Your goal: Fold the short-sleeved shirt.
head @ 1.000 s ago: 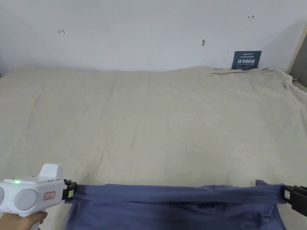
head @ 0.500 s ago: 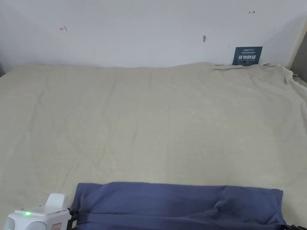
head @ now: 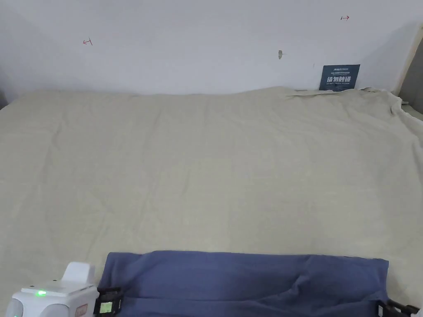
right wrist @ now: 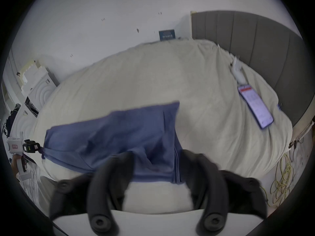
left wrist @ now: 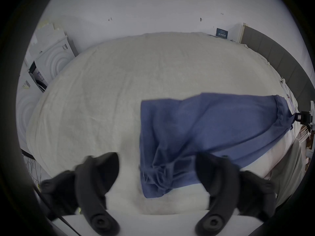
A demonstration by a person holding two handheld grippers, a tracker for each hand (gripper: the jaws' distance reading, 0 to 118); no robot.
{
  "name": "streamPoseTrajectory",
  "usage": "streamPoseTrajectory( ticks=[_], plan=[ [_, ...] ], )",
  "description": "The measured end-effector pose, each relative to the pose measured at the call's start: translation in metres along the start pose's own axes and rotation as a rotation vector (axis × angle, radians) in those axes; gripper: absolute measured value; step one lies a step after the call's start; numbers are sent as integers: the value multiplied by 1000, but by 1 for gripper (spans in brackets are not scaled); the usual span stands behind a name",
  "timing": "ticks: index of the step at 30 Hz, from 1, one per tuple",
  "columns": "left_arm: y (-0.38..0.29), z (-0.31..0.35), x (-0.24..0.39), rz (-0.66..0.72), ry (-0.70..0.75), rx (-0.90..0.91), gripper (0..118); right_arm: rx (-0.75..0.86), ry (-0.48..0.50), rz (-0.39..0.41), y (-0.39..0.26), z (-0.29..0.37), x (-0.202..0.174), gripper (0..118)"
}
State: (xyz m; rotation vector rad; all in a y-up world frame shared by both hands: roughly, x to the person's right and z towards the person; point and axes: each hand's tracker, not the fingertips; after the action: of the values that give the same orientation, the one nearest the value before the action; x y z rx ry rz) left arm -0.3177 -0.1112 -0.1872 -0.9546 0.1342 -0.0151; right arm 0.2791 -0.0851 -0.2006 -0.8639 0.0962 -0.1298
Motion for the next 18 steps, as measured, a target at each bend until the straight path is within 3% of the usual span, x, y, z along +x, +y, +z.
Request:
streamPoseTrajectory(
  ticks=[2, 3, 10, 14, 16, 18],
  plan=[
    [13, 15, -3, 29, -28, 64, 106, 57, 11, 17, 14, 14, -5, 94],
    [20, 22, -6, 45, -40, 91, 106, 90, 23, 26, 21, 21, -8, 100],
    [66, 68, -14, 139, -54, 328, 113, 313, 19, 84, 65, 60, -37, 100],
    [75, 82, -6, 158, -39, 402, 110, 391, -24, 118, 76, 68, -50, 100],
    [75, 86, -1, 181, -26, 457, 95, 401, -40, 120, 79, 68, -56, 100],
    [73, 86, 4, 179, -23, 470, 67, 426, -55, 109, 79, 69, -59, 93]
  ],
)
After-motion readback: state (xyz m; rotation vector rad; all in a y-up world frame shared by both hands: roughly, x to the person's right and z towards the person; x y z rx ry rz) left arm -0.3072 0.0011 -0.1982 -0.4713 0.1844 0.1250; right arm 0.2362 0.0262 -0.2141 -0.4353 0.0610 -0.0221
